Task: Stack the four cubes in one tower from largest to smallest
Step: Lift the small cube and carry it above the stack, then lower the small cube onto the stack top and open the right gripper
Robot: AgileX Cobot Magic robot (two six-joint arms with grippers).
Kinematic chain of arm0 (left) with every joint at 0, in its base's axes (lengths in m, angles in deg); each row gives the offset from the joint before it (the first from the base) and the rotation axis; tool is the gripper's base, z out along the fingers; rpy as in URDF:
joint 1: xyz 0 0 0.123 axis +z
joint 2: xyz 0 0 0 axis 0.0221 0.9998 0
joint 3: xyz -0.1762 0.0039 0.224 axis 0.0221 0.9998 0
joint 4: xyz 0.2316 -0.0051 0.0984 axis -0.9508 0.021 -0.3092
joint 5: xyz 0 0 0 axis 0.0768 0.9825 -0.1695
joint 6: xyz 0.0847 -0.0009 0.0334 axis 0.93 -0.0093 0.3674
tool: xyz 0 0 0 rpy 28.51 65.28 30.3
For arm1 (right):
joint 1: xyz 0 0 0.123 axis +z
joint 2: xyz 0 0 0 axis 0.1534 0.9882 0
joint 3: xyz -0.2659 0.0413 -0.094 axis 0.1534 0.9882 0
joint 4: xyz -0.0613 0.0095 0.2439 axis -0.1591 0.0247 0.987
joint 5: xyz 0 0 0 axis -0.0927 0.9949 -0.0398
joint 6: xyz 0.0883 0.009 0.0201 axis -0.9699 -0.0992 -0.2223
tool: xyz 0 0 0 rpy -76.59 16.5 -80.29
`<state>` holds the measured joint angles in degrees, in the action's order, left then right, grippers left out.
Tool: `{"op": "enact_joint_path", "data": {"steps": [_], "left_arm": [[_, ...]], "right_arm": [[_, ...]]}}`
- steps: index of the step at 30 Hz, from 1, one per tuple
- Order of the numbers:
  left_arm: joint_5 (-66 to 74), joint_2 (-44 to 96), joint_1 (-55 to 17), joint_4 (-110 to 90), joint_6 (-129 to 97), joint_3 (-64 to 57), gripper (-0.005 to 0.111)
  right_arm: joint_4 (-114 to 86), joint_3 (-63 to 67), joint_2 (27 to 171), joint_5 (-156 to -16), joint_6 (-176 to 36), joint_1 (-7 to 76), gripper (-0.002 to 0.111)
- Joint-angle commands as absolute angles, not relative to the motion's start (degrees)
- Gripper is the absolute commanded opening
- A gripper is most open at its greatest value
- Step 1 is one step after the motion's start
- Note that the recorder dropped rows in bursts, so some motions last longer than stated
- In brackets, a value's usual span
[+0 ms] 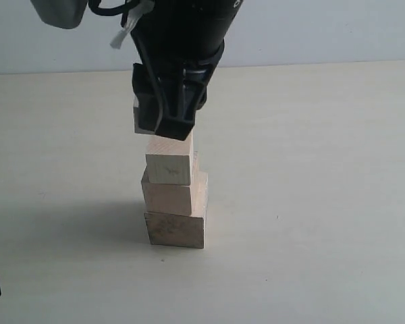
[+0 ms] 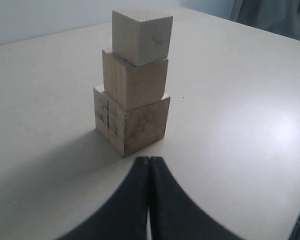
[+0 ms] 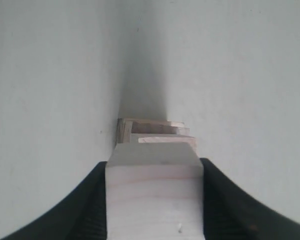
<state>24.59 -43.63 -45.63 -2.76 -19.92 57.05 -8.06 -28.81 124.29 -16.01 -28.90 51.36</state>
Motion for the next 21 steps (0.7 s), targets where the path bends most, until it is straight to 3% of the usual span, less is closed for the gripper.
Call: {"op": "enact_joint_path", "data": {"steps": [1, 21], "left_arm": [[24.06, -44.01, -45.54, -2.50, -19.97, 57.03, 0.000], [24.06, -44.01, -45.54, -2.50, -19.91, 57.03, 0.000]], "right_arm": [[-8.91, -29.11, 125.72, -16.16, -29.08, 51.48, 0.000], [-12.07, -29.11, 128.96, -16.16, -30.59, 51.48, 0.000]]}}
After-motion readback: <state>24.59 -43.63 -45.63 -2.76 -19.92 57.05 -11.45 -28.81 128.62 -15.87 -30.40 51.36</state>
